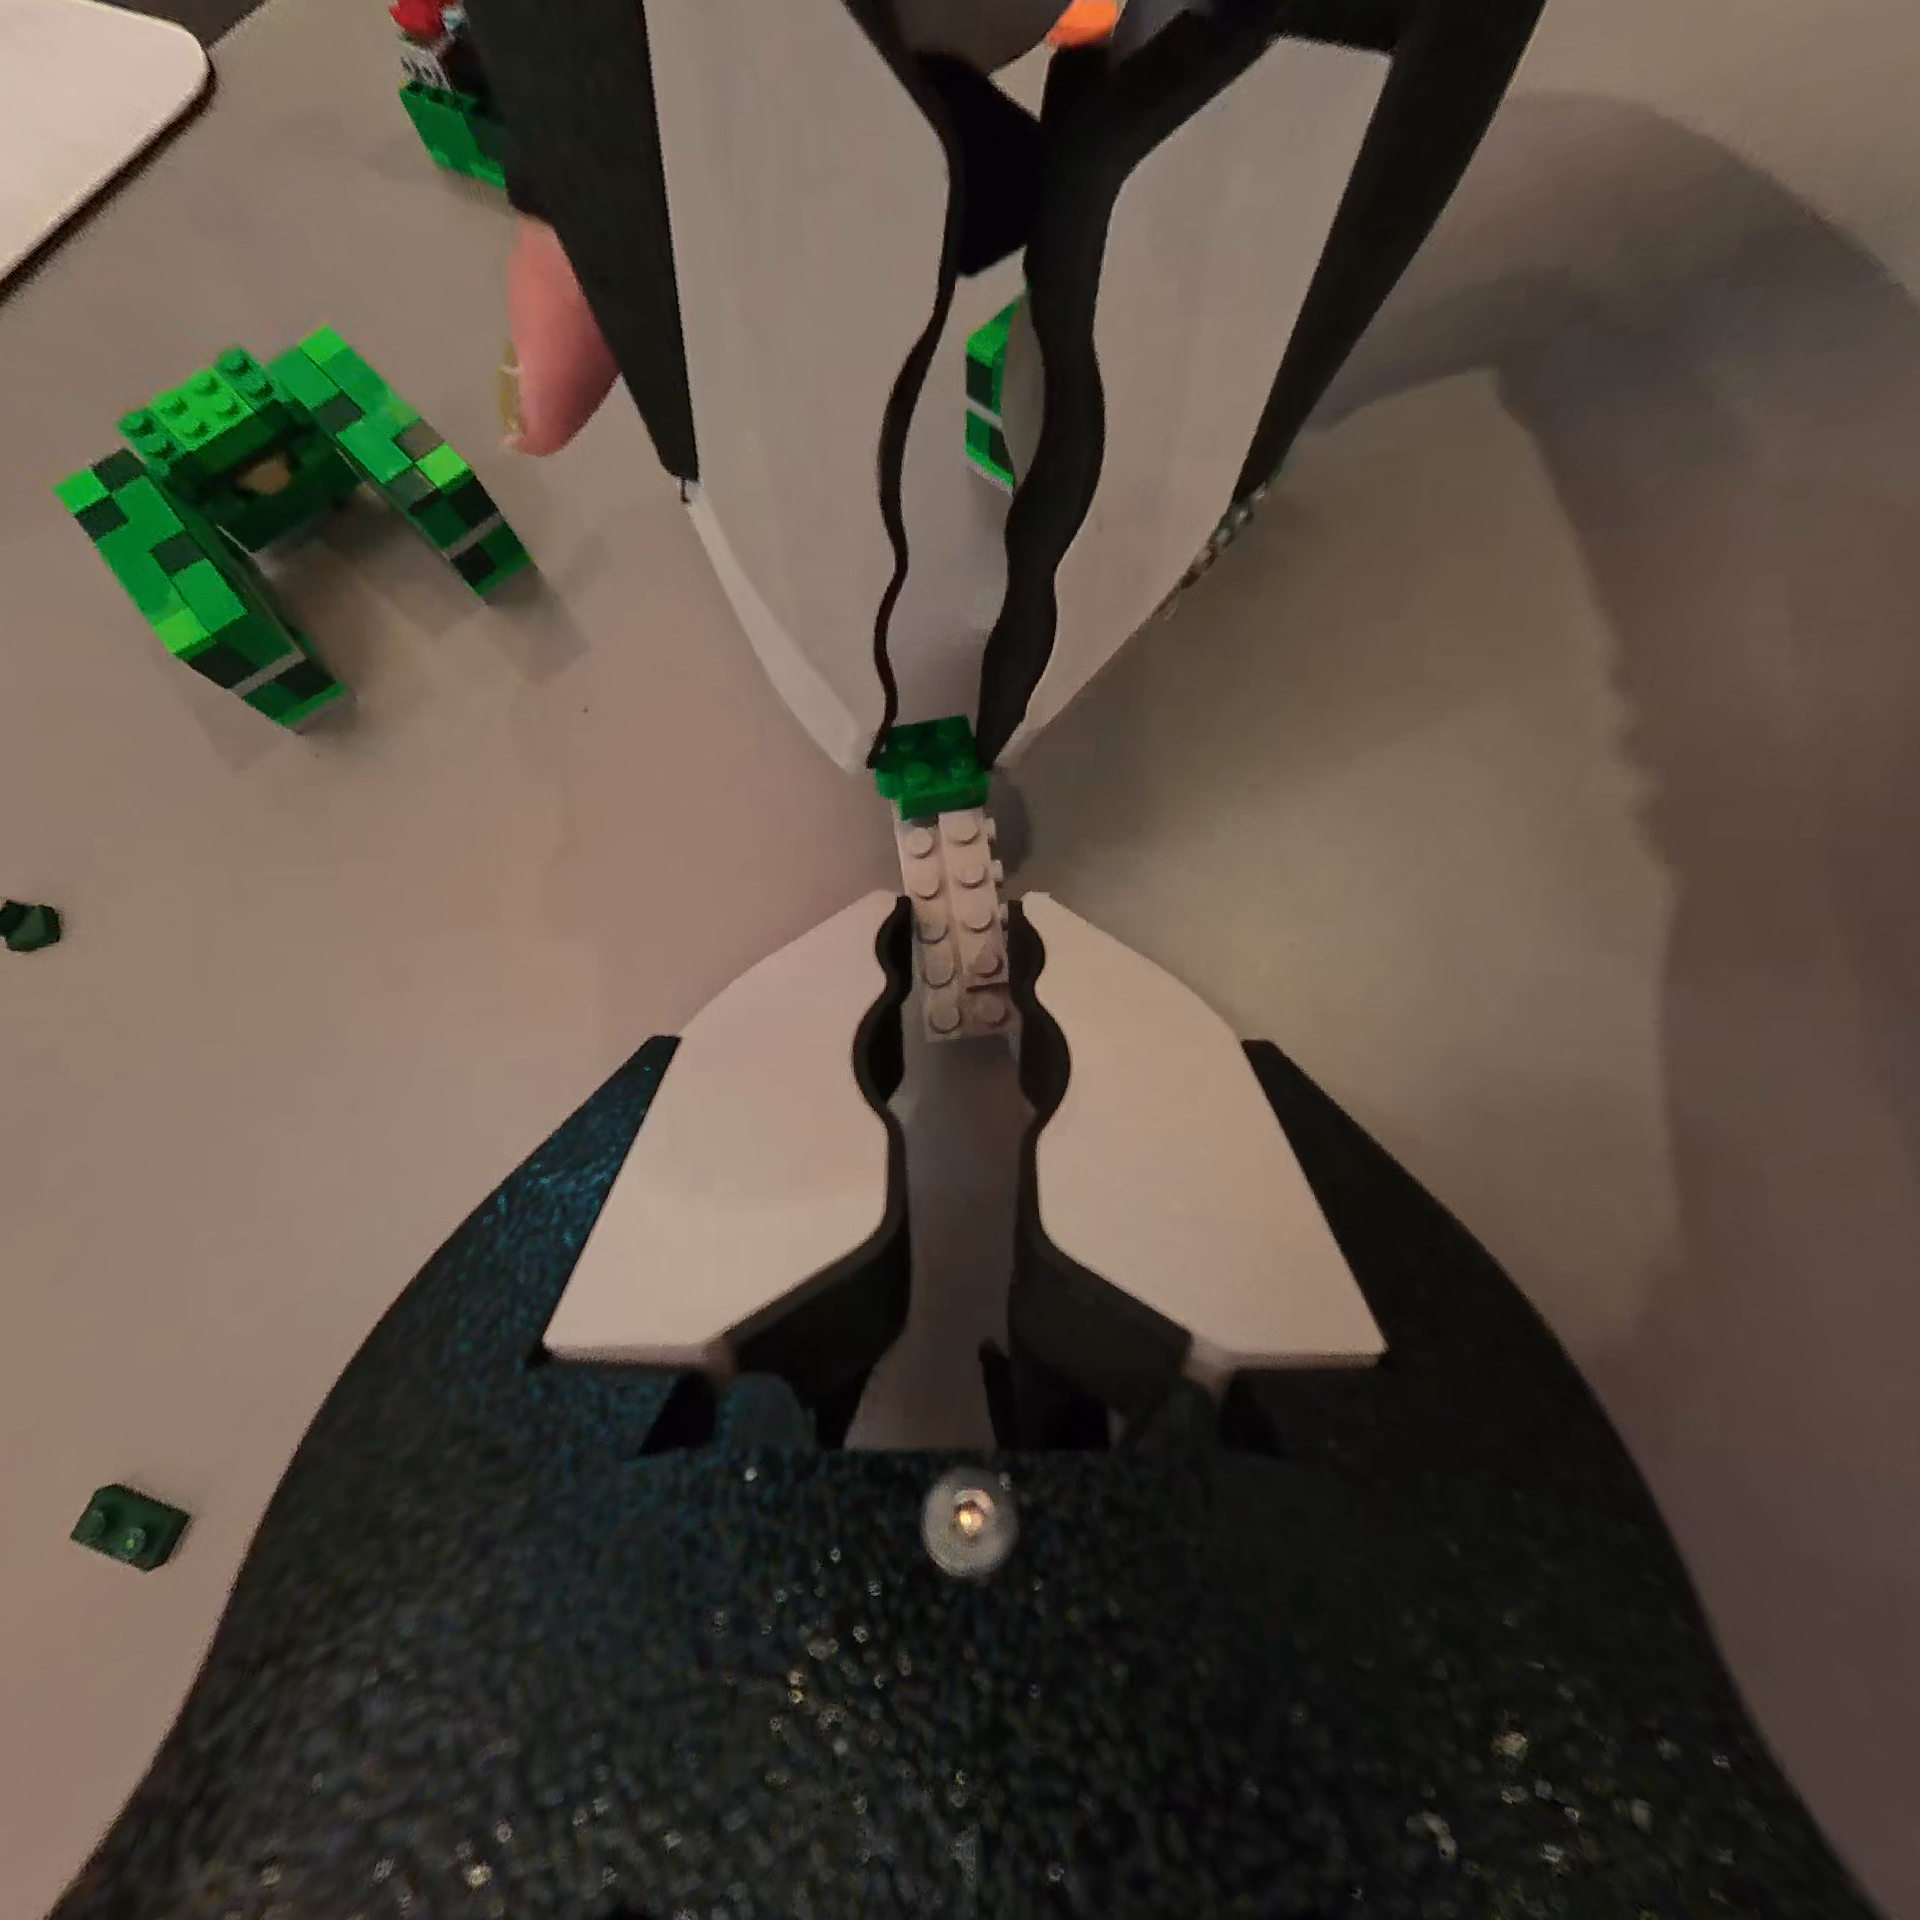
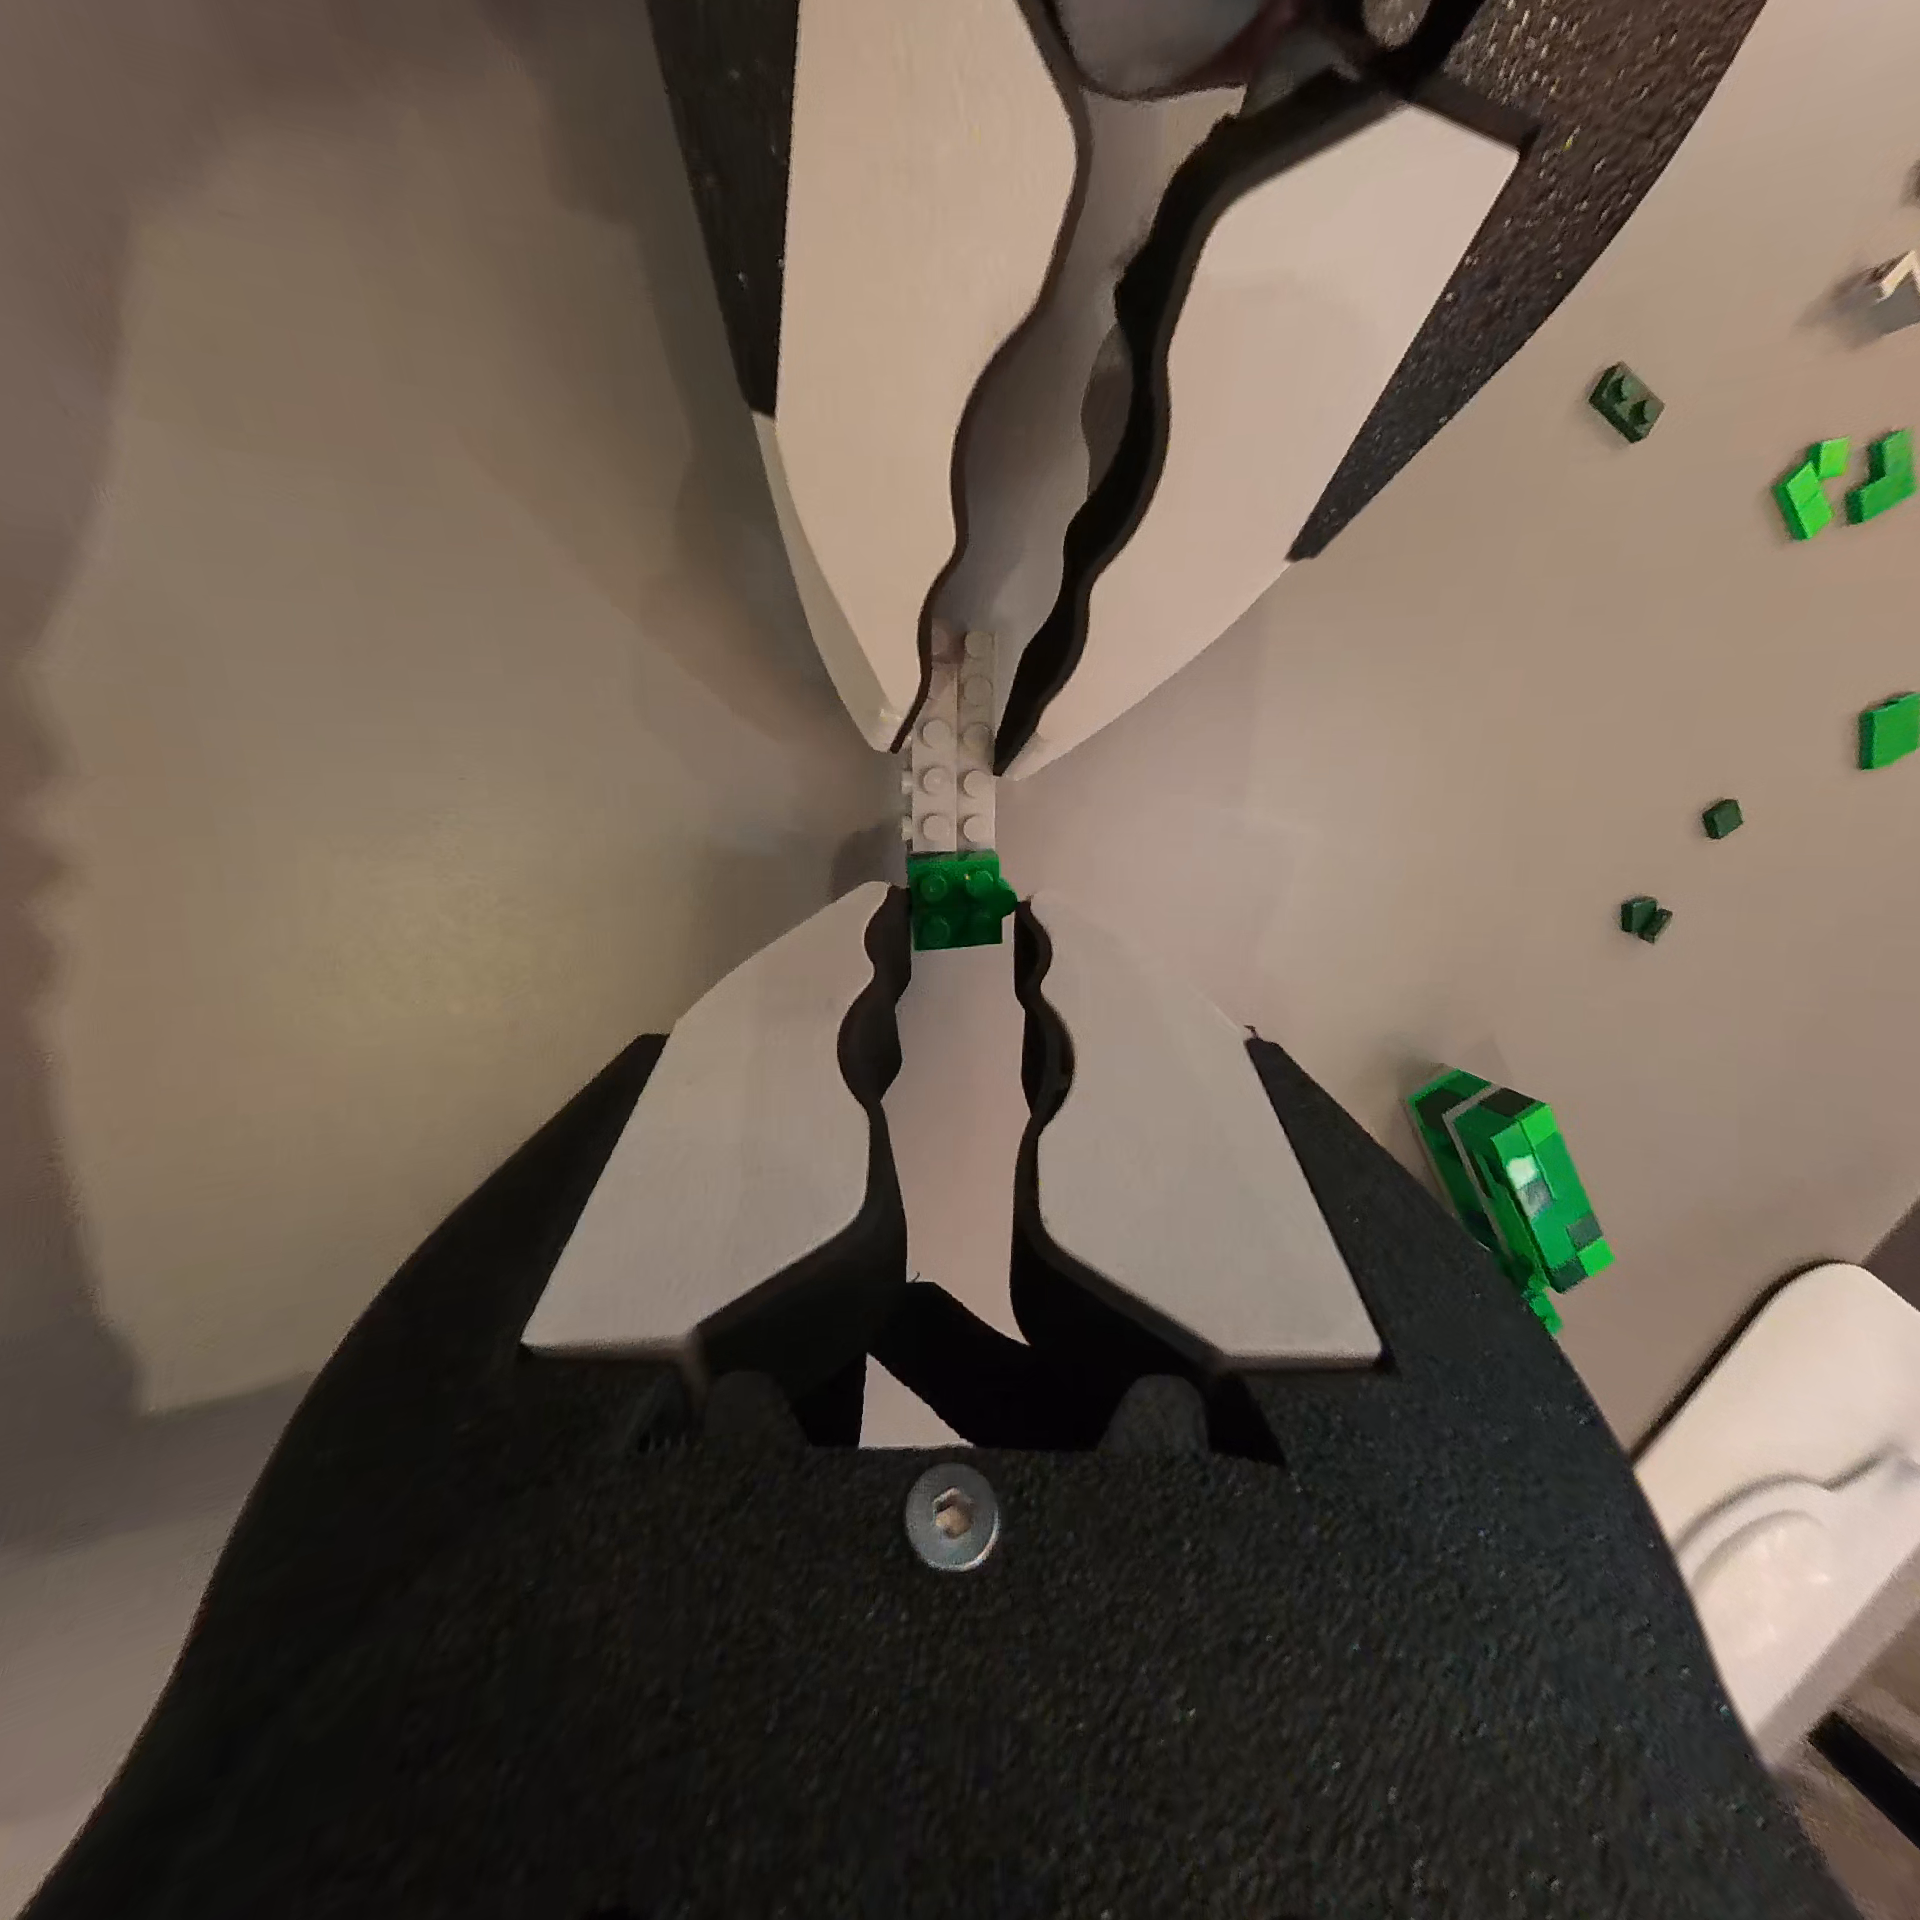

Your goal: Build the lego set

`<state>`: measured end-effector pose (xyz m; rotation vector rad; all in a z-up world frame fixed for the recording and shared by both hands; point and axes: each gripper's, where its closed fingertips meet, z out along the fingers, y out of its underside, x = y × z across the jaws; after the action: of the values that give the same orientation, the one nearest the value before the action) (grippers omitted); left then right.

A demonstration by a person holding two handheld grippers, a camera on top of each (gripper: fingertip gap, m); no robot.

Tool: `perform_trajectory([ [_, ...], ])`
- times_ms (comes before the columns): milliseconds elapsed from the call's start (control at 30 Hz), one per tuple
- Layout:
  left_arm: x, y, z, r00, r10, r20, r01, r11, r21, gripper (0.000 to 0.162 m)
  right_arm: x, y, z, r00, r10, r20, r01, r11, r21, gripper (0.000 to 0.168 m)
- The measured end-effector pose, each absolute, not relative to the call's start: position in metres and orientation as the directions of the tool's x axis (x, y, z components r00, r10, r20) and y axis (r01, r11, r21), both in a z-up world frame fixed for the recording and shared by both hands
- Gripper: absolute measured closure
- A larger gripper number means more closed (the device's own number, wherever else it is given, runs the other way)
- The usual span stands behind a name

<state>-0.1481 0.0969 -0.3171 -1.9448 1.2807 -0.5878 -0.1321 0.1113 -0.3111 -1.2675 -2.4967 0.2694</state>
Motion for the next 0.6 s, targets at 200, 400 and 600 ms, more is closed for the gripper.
perform_trajectory([
  [200,-0.145,0.099,-0.309,0.417,-0.908,-0.037,-0.538,-0.214,-0.815,0.145,-0.129,0.113,-0.302,-0.564,0.806,0.180,0.770,0.592,-0.240,0.150],
  [400,-0.143,0.098,-0.305,0.422,-0.906,-0.039,-0.517,-0.205,-0.831,0.145,-0.127,0.113,-0.299,-0.569,0.803,0.177,0.777,0.596,-0.204,0.150],
  [600,-0.136,0.100,-0.294,0.425,-0.904,-0.042,-0.477,-0.184,-0.859,0.145,-0.120,0.115,-0.287,-0.538,0.814,0.220,0.790,0.577,-0.208,0.150],
])
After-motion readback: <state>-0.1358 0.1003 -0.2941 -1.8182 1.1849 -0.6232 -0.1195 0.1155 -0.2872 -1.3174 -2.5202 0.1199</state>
